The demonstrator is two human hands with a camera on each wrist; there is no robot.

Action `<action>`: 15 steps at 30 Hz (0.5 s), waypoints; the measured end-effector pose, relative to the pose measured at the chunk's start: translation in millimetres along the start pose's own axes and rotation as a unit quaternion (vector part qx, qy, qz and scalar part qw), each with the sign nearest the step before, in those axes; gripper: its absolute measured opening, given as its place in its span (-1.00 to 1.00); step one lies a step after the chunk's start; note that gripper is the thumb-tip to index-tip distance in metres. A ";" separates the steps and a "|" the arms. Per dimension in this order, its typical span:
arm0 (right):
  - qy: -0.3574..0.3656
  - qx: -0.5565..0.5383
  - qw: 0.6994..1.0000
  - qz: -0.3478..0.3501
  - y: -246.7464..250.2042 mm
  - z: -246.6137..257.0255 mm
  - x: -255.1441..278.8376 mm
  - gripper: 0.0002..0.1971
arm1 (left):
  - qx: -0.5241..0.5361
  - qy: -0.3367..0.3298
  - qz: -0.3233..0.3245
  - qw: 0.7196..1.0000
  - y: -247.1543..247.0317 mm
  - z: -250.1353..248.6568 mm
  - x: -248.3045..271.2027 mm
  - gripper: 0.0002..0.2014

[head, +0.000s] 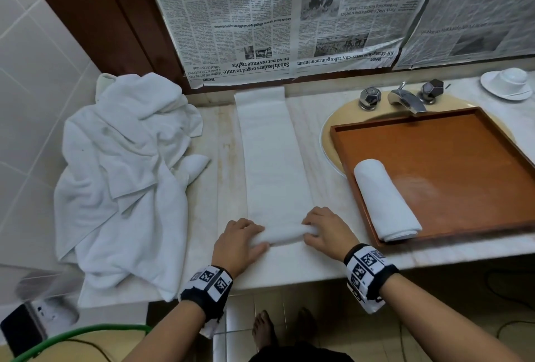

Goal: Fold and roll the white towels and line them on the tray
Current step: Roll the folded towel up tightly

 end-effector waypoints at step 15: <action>0.011 -0.009 0.997 -0.075 5.1 5.7 -13.0 -0.82 | 0.090 0.111 -0.056 0.988 12.2 -1.3 -21.8 -0.72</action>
Point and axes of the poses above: each hand's wrist, its own x-axis away from the middle knuckle, its own y-axis out of the back of the hand, z = x × y, the point moved 6 cm from there along -x, towards the middle knuckle, and after that the axes turned 6 degrees about -x, right-handed, at the moved point
